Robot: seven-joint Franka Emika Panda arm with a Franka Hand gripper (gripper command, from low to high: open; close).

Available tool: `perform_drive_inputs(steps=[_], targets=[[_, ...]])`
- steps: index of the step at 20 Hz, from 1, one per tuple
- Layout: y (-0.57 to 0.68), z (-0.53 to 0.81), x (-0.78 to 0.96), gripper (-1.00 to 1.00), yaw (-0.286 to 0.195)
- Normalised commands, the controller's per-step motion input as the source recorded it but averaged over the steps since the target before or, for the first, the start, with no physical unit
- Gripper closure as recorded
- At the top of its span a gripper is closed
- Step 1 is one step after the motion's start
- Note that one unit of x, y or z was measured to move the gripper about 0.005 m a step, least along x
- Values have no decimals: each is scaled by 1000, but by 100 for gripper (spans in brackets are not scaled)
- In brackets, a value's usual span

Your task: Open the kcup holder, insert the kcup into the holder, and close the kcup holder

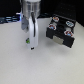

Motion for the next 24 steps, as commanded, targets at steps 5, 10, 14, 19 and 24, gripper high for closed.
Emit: perform_drive_inputs(steps=[5,10,14,19,24], targets=[[-129,-84,-40,-100,-179],[-43,-48,-25,-100,-132],[7,-3,-31,-100,-75],[349,223,-307,-100,0],[251,90,-545,-100,0]])
